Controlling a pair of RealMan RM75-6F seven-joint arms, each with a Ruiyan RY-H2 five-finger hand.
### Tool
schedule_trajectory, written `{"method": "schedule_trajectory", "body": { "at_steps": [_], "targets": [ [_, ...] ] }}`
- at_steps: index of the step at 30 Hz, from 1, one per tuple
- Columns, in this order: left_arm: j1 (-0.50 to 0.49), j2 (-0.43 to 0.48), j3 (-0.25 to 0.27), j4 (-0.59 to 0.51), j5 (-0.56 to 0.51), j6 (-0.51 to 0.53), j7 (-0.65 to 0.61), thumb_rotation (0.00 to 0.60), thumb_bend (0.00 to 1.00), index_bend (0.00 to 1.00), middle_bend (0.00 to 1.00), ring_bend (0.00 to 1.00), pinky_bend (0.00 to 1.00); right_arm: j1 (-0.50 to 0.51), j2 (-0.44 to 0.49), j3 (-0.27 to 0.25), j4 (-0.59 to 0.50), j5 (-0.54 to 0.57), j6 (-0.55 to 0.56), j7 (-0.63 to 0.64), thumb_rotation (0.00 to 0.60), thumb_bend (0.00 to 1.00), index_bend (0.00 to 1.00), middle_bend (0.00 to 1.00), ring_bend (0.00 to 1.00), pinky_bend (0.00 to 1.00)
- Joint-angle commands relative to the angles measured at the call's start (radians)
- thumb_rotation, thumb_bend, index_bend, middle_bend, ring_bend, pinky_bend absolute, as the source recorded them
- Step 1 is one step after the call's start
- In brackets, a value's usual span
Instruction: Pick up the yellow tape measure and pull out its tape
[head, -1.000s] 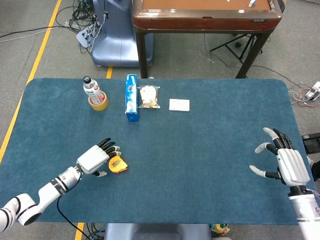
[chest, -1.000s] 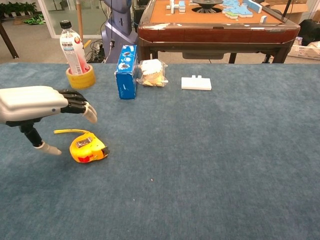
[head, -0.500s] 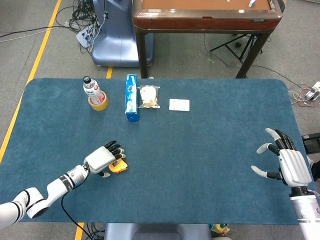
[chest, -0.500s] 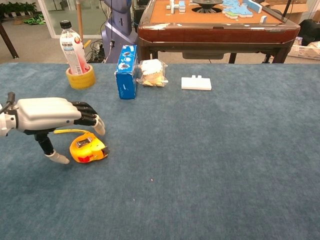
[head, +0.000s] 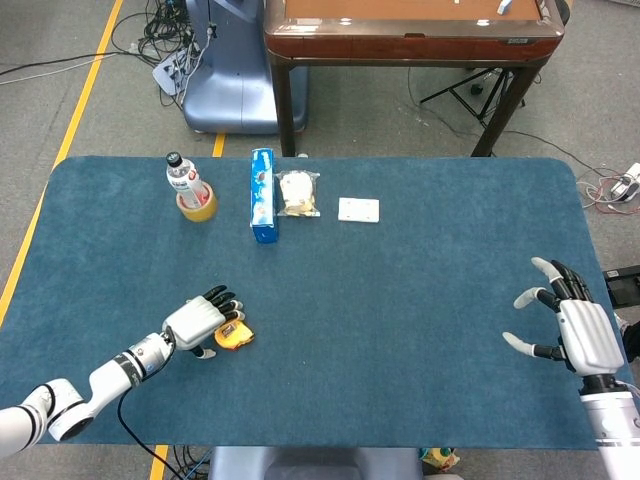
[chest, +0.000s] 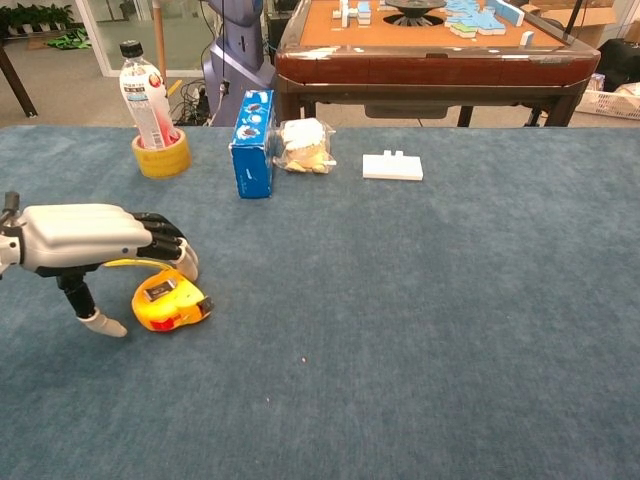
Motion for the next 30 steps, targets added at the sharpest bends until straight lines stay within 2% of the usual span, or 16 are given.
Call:
{"method": "schedule_trajectory", "body": {
  "at_steps": [1,13,17,22,28,30],
  "targets": [
    [-0.002,-0.007,0.004,0.008,-0.001,0.003,-0.007,0.600,0.15,0.26,0.18,0.07,0.02,0.000,-0.001,0.000,-0.001,-0.001,0.000,-0.002,0.600,0.20,0.48,0.11,0.00,0.00],
    [-0.031,-0.046,0.024,0.091,0.049,0.042,-0.030,0.600,0.15,0.31,0.24,0.09,0.02,-0.001,-0.003,0.005,-0.003,0.011,-0.005,-0.009,0.600,0.20,0.48,0.11,0.00,0.00],
    [-0.035,-0.068,0.029,0.137,0.073,0.078,-0.037,0.600,0.15,0.35,0.29,0.12,0.02,-0.001,-0.006,0.007,0.001,0.018,-0.009,-0.010,0.600,0.20,0.48,0.11,0.00,0.00],
    [-0.032,-0.103,0.031,0.189,0.071,0.106,-0.094,0.600,0.15,0.46,0.41,0.20,0.02,0.002,-0.008,0.009,0.002,0.020,-0.015,-0.012,0.600,0.20,0.48,0.11,0.00,0.00],
    [-0.013,-0.106,0.027,0.192,0.038,0.131,-0.158,0.600,0.15,0.53,0.49,0.26,0.02,0.017,-0.008,0.014,-0.002,0.008,-0.032,-0.011,0.600,0.20,0.48,0.11,0.00,0.00],
    [-0.004,-0.100,0.021,0.181,0.023,0.139,-0.174,0.600,0.15,0.54,0.50,0.27,0.02,0.028,-0.008,0.016,-0.007,-0.002,-0.043,-0.010,0.600,0.23,0.48,0.11,0.00,0.00]
  ]
}}
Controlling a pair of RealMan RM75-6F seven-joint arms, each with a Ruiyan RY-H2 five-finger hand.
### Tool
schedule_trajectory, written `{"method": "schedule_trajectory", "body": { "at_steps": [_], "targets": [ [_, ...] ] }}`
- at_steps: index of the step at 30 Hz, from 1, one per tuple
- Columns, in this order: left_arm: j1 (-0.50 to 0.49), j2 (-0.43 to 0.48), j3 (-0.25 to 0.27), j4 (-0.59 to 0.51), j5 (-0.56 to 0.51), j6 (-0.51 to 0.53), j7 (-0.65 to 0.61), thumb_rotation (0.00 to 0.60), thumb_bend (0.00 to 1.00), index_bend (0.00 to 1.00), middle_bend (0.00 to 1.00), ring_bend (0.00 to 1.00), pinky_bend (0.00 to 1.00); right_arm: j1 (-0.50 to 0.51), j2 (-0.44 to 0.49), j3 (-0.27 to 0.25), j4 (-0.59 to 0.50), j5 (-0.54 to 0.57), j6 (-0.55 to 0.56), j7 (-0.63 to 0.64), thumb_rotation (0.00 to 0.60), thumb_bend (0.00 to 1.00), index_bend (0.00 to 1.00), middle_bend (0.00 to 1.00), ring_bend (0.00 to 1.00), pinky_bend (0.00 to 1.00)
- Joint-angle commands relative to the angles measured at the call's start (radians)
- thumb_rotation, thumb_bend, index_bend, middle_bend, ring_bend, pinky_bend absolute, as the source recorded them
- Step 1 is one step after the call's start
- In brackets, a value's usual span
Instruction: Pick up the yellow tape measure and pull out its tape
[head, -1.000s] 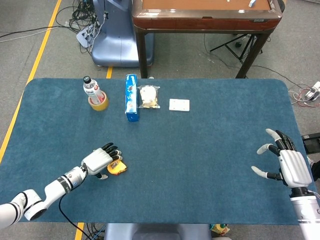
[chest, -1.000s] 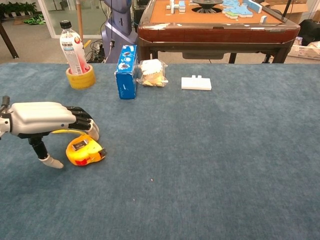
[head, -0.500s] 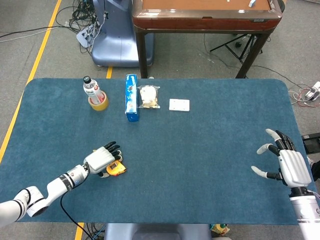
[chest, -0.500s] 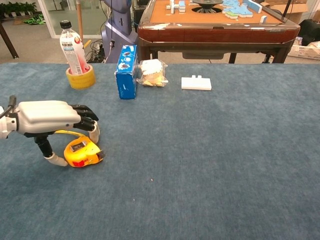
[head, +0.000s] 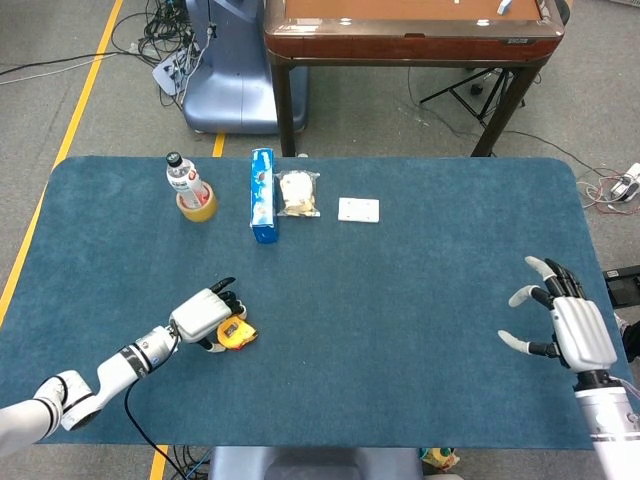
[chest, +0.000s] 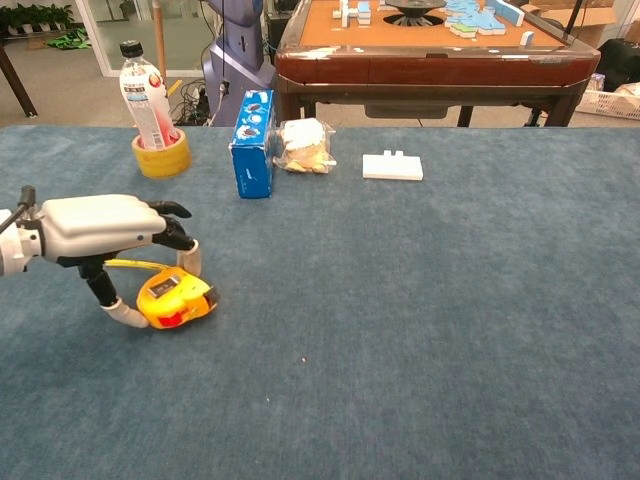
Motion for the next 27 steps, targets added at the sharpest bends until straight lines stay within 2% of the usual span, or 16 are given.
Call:
{"method": "schedule_trajectory", "body": {
  "at_steps": [1,5,11,21,27],
  "targets": [
    [0.017,0.012,-0.012,-0.021,-0.031,0.015,-0.028,0.600,0.15,0.54,0.50,0.27,0.02,0.018,0.002,0.005,-0.009,-0.016,-0.019,0.004,0.600,0.25,0.48,0.12,0.00,0.00],
    [0.040,0.040,-0.045,-0.075,-0.085,0.037,-0.037,0.600,0.15,0.56,0.53,0.30,0.02,0.057,0.004,0.024,-0.024,-0.029,-0.054,0.005,0.600,0.27,0.48,0.12,0.00,0.00],
    [0.073,0.098,-0.104,-0.211,-0.174,0.066,0.030,0.600,0.15,0.56,0.54,0.31,0.02,0.147,-0.020,0.063,-0.050,-0.029,-0.141,-0.016,0.600,0.27,0.48,0.12,0.00,0.00],
    [0.101,0.193,-0.187,-0.508,-0.295,0.090,0.208,0.600,0.15,0.56,0.54,0.31,0.02,0.304,-0.166,0.108,-0.056,0.024,-0.275,-0.098,0.600,0.27,0.48,0.12,0.00,0.00],
    [0.101,0.213,-0.228,-0.616,-0.340,0.100,0.270,0.600,0.15,0.56,0.54,0.31,0.02,0.381,-0.252,0.138,-0.039,0.098,-0.322,-0.141,0.600,0.26,0.48,0.12,0.00,0.00]
  ]
}}
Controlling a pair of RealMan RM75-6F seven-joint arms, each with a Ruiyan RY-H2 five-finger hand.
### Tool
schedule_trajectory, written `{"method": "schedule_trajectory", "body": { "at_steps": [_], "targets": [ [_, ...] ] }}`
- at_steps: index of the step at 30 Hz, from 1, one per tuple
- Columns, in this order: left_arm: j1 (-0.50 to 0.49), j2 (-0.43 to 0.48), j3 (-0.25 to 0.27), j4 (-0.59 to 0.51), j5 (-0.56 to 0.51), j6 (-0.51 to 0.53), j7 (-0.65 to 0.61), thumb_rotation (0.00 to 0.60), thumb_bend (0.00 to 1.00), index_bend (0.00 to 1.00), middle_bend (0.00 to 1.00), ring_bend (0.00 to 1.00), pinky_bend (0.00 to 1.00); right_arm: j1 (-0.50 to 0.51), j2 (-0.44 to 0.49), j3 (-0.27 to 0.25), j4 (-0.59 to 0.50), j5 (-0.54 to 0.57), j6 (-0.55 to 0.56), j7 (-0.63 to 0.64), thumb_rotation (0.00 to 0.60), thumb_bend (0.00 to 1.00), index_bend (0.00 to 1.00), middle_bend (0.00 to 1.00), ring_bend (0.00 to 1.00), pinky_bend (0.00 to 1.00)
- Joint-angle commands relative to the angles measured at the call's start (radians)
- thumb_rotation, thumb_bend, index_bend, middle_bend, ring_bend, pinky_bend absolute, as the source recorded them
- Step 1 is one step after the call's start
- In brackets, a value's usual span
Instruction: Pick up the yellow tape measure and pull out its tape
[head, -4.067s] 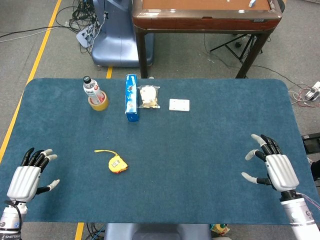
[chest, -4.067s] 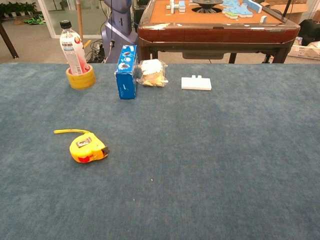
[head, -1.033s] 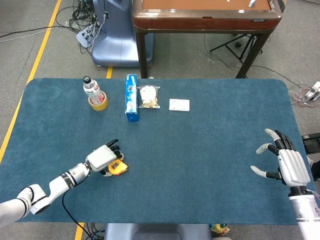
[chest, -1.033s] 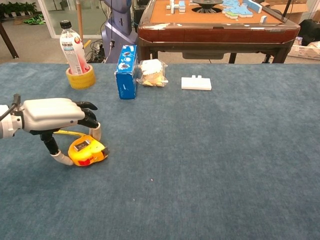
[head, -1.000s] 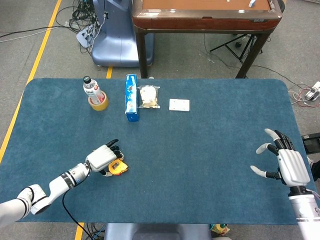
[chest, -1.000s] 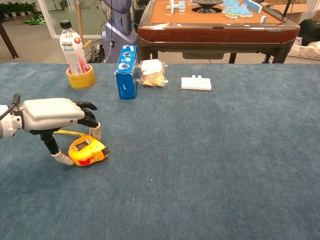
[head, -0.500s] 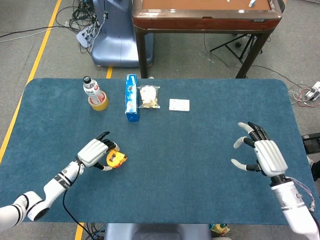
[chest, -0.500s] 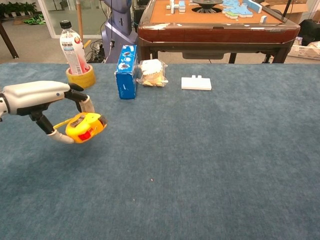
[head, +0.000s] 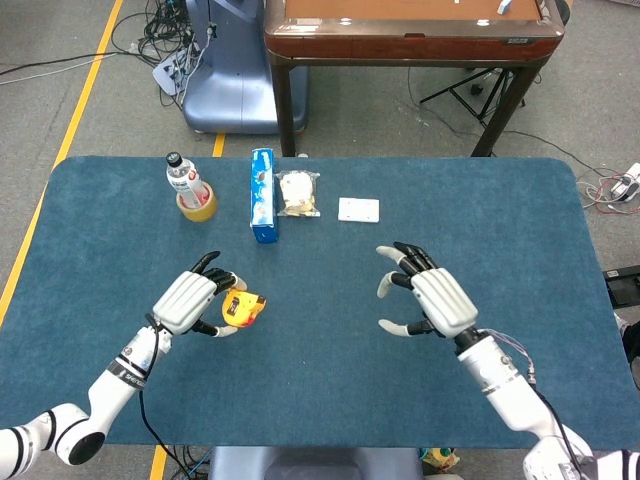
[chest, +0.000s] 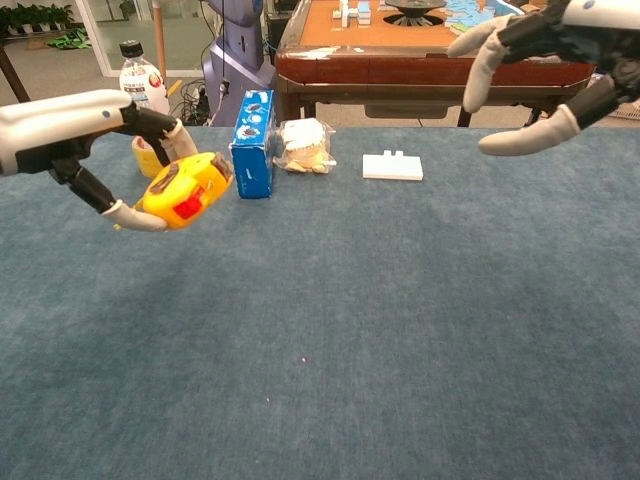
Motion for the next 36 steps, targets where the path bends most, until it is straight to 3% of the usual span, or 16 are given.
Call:
{"method": "schedule_trajectory", "body": {
  "at_steps": [1,22,36],
  "targets": [
    [0.001,0.017,-0.027,-0.051,-0.032,0.005,0.042,0.600,0.15,0.56,0.54,0.31,0.02,0.041,-0.047,0.020,0.012,0.039,-0.025,-0.031,0.600,0.26,0.48,0.12,0.00,0.00],
    [-0.024,-0.014,-0.082,-0.153,-0.106,0.007,0.209,0.600,0.15,0.56,0.54,0.31,0.02,0.230,-0.217,0.102,0.089,0.235,-0.080,-0.091,0.600,0.25,0.48,0.11,0.00,0.00],
    [-0.042,-0.027,-0.096,-0.176,-0.146,-0.014,0.248,0.600,0.15,0.55,0.54,0.31,0.02,0.335,-0.227,0.133,0.092,0.391,-0.123,-0.150,0.600,0.19,0.48,0.08,0.00,0.00]
  ]
}}
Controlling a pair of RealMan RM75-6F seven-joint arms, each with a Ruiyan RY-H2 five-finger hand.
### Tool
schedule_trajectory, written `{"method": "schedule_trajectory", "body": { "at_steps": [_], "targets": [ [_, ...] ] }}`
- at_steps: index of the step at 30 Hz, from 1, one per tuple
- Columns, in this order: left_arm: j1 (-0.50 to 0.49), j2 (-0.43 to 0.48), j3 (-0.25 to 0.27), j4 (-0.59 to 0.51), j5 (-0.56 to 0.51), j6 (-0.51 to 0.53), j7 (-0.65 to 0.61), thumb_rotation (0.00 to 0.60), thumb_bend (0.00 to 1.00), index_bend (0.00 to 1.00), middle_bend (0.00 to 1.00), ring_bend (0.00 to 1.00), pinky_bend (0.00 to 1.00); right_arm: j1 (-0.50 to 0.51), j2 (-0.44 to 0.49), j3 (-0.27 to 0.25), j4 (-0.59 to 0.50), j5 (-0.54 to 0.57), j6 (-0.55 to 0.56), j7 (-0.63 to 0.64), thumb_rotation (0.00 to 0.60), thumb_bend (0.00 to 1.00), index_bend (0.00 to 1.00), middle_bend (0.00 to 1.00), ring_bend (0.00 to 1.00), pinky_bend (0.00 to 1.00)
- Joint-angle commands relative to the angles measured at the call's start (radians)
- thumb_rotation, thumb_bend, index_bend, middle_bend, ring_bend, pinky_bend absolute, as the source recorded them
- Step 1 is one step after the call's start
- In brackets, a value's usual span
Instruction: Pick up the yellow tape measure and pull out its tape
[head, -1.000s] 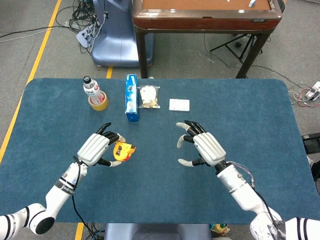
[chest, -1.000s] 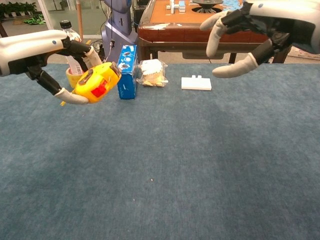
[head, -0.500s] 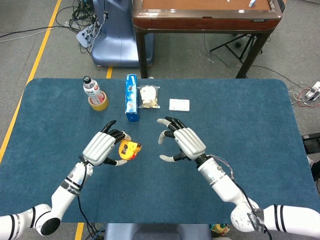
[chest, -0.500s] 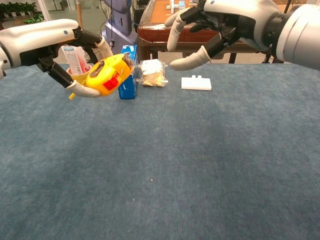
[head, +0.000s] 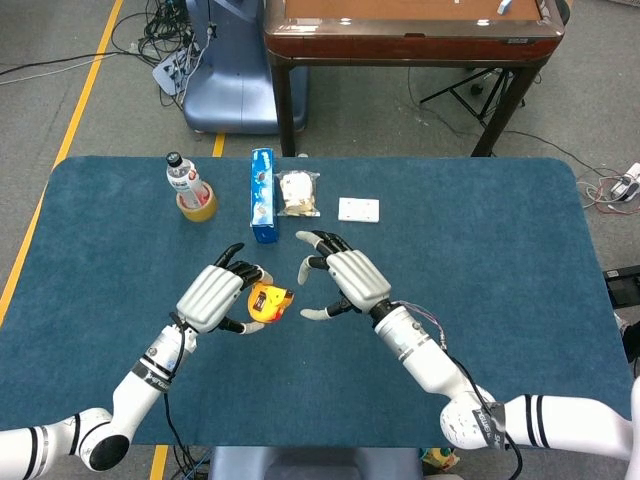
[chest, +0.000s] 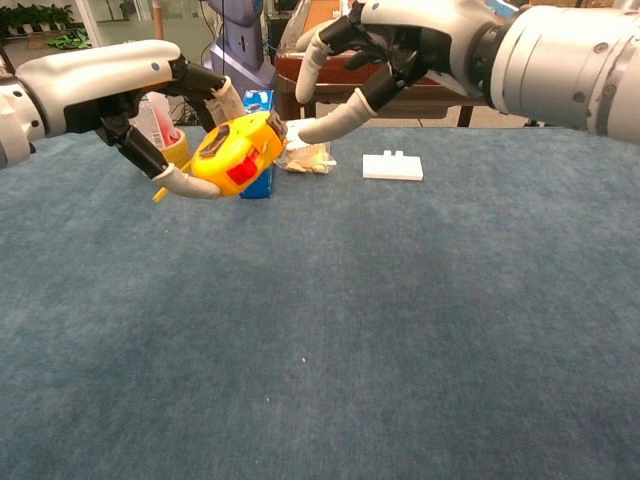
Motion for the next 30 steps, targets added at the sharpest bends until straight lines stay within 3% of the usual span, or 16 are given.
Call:
{"method": "schedule_trajectory", "body": {
  "at_steps": [1,10,30],
  "targets": [
    [-0.001,0.000,-0.002,-0.001,-0.004,-0.001,0.000,0.600,0.15,0.55,0.54,0.31,0.02,0.028,0.011,0.007,-0.009,0.044,-0.010,-0.027,0.600,0.19,0.48,0.08,0.00,0.00],
    [-0.002,0.003,-0.007,-0.006,-0.017,-0.004,-0.010,0.600,0.15,0.55,0.54,0.31,0.02,0.078,0.003,0.006,0.000,0.115,-0.012,-0.046,0.600,0.21,0.48,0.08,0.00,0.00],
    [-0.007,0.009,-0.015,-0.010,-0.042,-0.013,-0.021,0.600,0.15,0.55,0.54,0.31,0.02,0.121,-0.029,-0.021,0.029,0.140,0.002,-0.033,0.600,0.21,0.48,0.08,0.00,0.00]
  ]
}}
